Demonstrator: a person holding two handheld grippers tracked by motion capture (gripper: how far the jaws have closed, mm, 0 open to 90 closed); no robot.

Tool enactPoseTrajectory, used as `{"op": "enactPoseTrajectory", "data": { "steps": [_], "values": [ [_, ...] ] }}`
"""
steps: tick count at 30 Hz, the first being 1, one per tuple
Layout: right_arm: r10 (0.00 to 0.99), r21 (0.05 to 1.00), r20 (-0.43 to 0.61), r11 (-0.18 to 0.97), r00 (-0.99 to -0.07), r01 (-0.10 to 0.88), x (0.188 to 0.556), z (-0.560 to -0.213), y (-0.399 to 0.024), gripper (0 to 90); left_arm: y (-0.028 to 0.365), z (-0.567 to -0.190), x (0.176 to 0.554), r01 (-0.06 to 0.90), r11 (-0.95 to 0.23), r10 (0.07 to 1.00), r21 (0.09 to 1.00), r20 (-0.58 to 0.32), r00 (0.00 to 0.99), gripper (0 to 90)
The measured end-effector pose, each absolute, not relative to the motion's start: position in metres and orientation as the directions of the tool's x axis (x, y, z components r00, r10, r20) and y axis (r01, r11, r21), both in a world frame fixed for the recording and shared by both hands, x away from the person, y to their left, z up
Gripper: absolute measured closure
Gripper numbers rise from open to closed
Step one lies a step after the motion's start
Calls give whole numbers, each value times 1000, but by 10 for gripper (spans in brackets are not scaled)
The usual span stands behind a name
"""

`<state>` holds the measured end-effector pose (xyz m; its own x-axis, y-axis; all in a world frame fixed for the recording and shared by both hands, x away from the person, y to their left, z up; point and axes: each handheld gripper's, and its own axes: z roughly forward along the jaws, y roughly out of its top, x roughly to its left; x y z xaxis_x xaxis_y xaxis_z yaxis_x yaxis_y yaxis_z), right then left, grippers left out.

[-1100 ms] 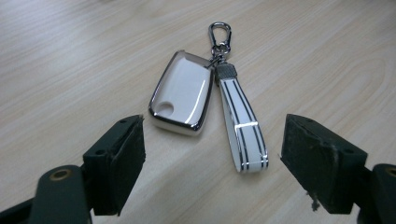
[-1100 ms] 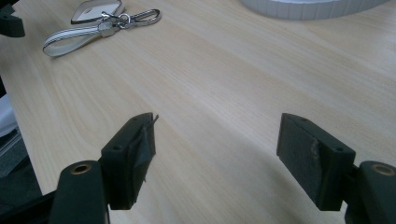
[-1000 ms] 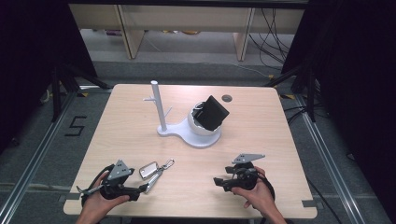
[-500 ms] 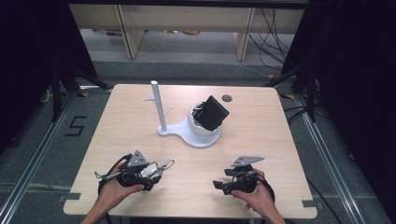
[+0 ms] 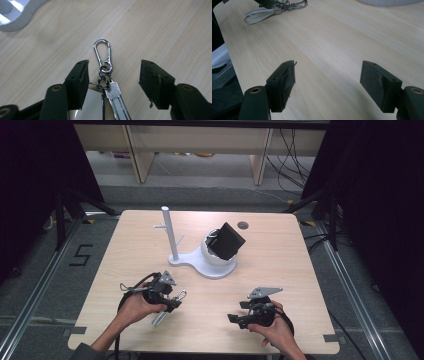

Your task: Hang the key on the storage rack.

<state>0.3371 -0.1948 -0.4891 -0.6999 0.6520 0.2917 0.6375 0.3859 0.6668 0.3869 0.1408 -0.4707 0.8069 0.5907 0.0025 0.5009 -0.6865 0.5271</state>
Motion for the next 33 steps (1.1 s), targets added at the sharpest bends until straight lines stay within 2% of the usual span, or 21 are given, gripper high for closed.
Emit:
{"op": "enactPoseTrajectory", "data": {
  "steps": [7,19,22,23,28,33],
  "values": [
    [639,669,298,390,-709,632,338,-490,-195,293,131,-474,402,527,-723,590,447,2,807,512],
    [640,668,298,390,-708,633,339,-490,-193,292,116,-478,417,560,-767,585,314,-18,811,568],
    [623,684,278,406,-731,606,341,-491,-194,292,114,-481,420,563,-771,584,297,-21,812,582],
    [637,669,294,395,-713,630,339,-490,-193,292,112,-481,422,564,-779,580,274,-27,814,599],
    [629,670,297,399,-719,626,340,-491,-192,292,109,-481,424,584,-774,595,243,-34,803,627],
    [638,658,310,391,-705,643,338,-490,-190,292,103,-480,426,570,-796,581,204,-7,814,677]
  ]
}}
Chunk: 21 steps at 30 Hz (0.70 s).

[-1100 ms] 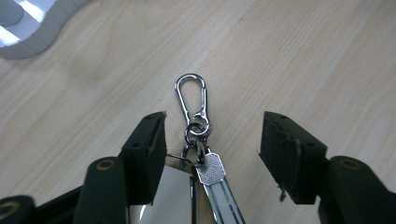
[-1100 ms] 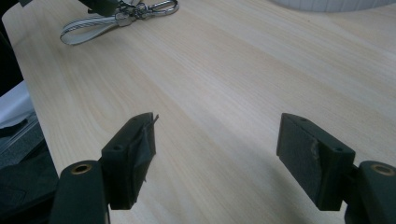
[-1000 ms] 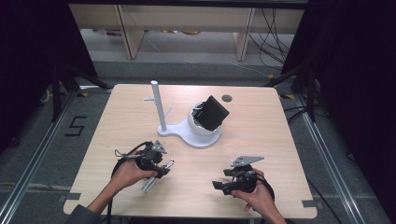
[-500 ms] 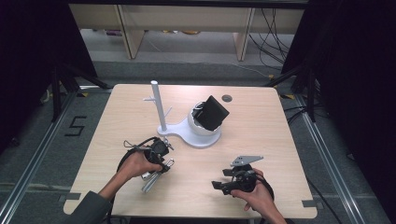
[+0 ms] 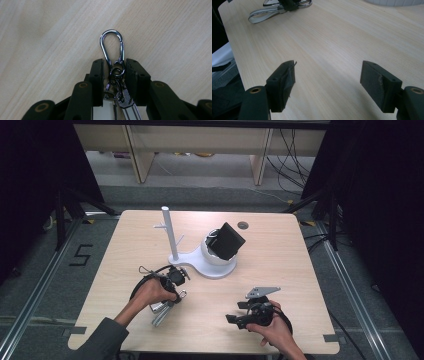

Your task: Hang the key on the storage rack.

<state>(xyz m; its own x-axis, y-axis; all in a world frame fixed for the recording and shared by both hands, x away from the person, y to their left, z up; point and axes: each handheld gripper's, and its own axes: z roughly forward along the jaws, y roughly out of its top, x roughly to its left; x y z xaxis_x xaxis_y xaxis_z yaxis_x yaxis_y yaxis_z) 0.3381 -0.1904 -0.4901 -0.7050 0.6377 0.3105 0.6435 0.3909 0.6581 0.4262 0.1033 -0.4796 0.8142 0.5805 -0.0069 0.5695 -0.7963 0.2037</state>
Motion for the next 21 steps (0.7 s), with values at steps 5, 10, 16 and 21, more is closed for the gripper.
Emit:
{"op": "enactPoseTrajectory", "data": {
  "steps": [5,10,16,21],
  "values": [
    [633,666,297,399,-715,630,340,-491,-191,292,95,-479,422,539,-821,552,190,18,834,732],
    [633,669,297,397,-715,629,340,-491,-190,292,90,-479,421,513,-845,523,150,33,852,735],
    [622,668,298,406,-724,624,340,-491,-189,292,85,-478,421,492,-863,500,117,46,865,738],
    [623,669,297,406,-724,623,340,-492,-189,292,83,-478,420,465,-879,472,104,60,879,746]
  ]
}}
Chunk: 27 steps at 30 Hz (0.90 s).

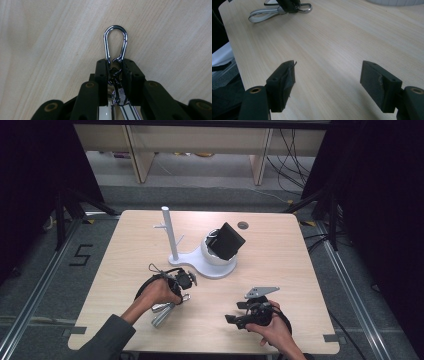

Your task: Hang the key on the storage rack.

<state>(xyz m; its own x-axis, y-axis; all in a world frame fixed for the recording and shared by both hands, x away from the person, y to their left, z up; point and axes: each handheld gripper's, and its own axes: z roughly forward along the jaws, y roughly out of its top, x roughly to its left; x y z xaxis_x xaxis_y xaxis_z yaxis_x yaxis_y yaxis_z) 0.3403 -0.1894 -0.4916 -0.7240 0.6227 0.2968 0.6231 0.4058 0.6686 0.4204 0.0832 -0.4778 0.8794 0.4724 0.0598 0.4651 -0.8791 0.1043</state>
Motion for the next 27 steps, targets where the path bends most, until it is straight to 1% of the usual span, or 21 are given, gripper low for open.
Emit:
{"op": "enactPoseTrajectory", "data": {
  "steps": [1,4,5,6,7,13,14,20,22,27],
  "values": [
    [628,659,309,400,-714,637,339,-491,-189,292,83,-478,420,460,-882,467,106,59,882,747],
    [628,662,302,403,-717,632,340,-492,-190,292,83,-478,420,448,-888,455,105,65,888,749],
    [636,658,316,388,-704,646,339,-491,-189,292,83,-478,419,441,-891,449,107,66,891,750],
    [629,668,304,394,-716,631,340,-492,-190,292,84,-478,419,440,-892,447,108,63,892,752],
    [632,662,315,388,-708,641,340,-491,-189,292,85,-478,420,440,-891,448,115,57,892,753],
    [629,665,301,400,-716,631,342,-492,-191,292,94,-475,422,455,-878,465,148,33,885,753],
    [633,653,320,392,-704,649,341,-491,-190,292,98,-471,423,465,-870,475,164,26,880,753],
    [628,662,308,398,-715,635,342,-492,-190,292,110,-458,423,487,-848,500,207,8,866,753],
    [632,657,318,391,-707,645,341,-492,-190,292,115,-453,423,494,-841,508,221,11,861,753],
    [632,665,305,394,-712,634,344,-493,-191,292,130,-433,423,512,-822,533,249,20,846,753]
  ]
}}
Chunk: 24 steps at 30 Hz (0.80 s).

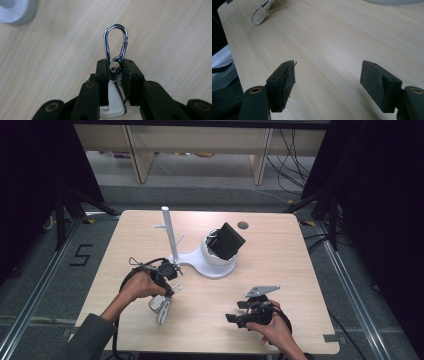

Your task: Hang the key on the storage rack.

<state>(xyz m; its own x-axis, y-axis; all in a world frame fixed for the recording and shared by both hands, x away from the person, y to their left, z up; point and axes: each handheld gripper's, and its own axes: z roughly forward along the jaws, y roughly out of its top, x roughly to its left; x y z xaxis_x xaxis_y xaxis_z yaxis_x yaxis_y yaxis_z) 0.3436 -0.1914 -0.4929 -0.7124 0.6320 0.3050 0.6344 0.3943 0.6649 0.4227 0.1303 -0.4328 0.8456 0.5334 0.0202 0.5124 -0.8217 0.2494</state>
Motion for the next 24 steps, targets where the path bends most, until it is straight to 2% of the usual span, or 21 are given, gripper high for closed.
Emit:
{"op": "enactPoseTrajectory", "data": {
  "steps": [8,15,24],
  "values": [
    [637,648,330,384,-697,658,343,-493,-191,292,155,-395,424,531,-793,569,298,52,821,753],
    [638,664,310,386,-705,640,345,-493,-192,292,173,-365,430,552,-769,601,323,72,796,754],
    [633,662,314,388,-708,641,345,-493,-192,292,185,-337,439,575,-758,624,307,84,777,753]
  ]
}}
